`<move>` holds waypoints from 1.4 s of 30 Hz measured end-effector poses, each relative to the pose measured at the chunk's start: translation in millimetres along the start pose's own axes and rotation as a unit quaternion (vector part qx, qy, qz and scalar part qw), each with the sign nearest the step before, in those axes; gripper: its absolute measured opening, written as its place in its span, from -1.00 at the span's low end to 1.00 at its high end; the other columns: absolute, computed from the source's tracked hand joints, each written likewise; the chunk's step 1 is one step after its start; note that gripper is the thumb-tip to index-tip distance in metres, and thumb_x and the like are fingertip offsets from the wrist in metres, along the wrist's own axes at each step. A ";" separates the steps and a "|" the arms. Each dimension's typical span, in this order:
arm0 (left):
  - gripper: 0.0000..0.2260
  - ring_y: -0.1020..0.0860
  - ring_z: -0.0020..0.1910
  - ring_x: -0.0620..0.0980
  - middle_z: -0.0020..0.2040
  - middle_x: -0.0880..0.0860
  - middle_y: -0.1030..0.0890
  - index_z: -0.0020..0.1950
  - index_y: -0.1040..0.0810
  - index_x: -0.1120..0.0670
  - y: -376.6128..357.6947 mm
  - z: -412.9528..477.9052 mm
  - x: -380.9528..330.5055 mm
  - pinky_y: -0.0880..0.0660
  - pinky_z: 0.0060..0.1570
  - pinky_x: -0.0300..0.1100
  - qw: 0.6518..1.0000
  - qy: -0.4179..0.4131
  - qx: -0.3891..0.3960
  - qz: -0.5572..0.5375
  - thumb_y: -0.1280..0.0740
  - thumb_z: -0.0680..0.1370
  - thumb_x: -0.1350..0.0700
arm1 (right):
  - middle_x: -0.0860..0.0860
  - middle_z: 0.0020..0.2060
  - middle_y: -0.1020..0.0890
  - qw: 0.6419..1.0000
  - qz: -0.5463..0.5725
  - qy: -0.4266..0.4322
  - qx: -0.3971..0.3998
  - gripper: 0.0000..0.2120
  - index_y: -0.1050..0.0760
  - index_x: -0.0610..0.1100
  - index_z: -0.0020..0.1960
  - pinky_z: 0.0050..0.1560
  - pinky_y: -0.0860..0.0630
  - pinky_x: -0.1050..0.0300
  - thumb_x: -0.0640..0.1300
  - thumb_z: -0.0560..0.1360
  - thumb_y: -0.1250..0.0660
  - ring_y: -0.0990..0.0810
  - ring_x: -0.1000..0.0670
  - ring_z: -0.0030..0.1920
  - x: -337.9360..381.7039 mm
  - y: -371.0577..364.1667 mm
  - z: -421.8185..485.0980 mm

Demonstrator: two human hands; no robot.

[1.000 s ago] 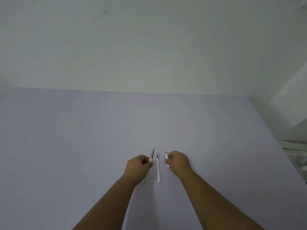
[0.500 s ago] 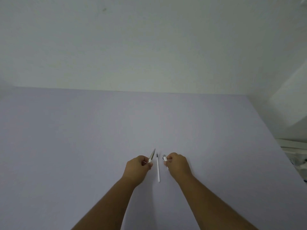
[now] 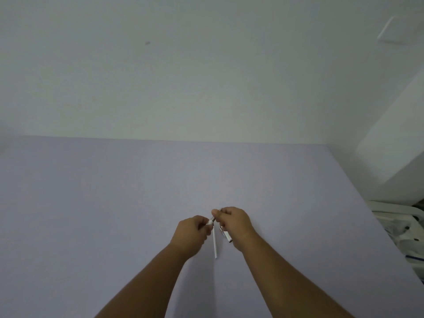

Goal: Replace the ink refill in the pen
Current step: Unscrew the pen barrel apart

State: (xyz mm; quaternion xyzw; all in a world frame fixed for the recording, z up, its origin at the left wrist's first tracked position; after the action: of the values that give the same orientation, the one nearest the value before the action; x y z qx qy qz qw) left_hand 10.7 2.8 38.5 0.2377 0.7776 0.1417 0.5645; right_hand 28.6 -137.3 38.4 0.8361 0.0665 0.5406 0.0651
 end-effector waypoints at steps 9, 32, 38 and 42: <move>-0.88 -0.54 -0.35 -0.10 -0.29 -0.02 -0.59 -0.14 -0.58 0.04 8.3 -12.4 -19.2 -0.51 -0.32 -0.31 0.996 0.002 0.053 -0.067 -0.28 0.57 0.11 | -0.05 -0.27 -0.59 0.987 0.140 -0.017 0.072 -0.89 -0.60 -0.18 -0.15 -0.20 -0.46 0.19 -0.16 0.49 -0.36 -0.50 0.04 -0.30 10.5 9.3 -11.8; -0.79 -0.52 -0.21 -0.03 -0.18 0.00 -0.59 0.05 -0.58 0.14 11.2 -20.5 -38.8 -0.41 -0.25 -0.31 0.996 -0.062 -0.007 0.070 -0.22 0.60 0.06 | -0.06 -0.33 -0.60 0.990 0.126 -0.030 0.049 -0.92 -0.59 -0.17 -0.25 -0.23 -0.50 0.21 -0.22 0.42 -0.43 -0.51 0.04 -0.34 20.1 17.9 -13.2; -0.79 -0.52 -0.22 -0.04 -0.18 -0.01 -0.59 0.05 -0.58 0.12 9.2 -21.1 -39.5 -0.39 -0.27 -0.32 0.994 -0.065 -0.010 0.086 -0.21 0.60 0.06 | -0.05 -0.29 -0.62 0.992 0.113 -0.046 0.042 -0.86 -0.60 -0.20 -0.16 -0.14 -0.53 0.16 -0.11 0.43 -0.43 -0.52 0.02 -0.28 21.4 20.5 -13.6; -0.79 -0.51 -0.22 -0.03 -0.18 0.01 -0.60 0.05 -0.58 0.12 8.8 -21.8 -39.8 -0.40 -0.27 -0.30 0.994 -0.064 -0.011 0.082 -0.21 0.60 0.05 | -0.07 -0.28 -0.61 0.994 0.099 -0.020 0.042 -0.94 -0.59 -0.17 -0.21 -0.17 -0.52 0.19 -0.21 0.44 -0.42 -0.53 0.02 -0.29 20.0 23.3 -14.7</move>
State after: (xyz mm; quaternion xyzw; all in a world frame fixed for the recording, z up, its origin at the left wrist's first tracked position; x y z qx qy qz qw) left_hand 1.9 -9.8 82.1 0.3035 0.7159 0.1807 0.6023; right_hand 24.2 -156.1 66.5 0.8510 0.0052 0.5247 -0.0228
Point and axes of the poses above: each hand's wrist, its own z-axis towards the middle knuckle, its own y-axis out of the back of the hand, x = y × z, the point moved 3 cm from there along z, towards the middle knuckle
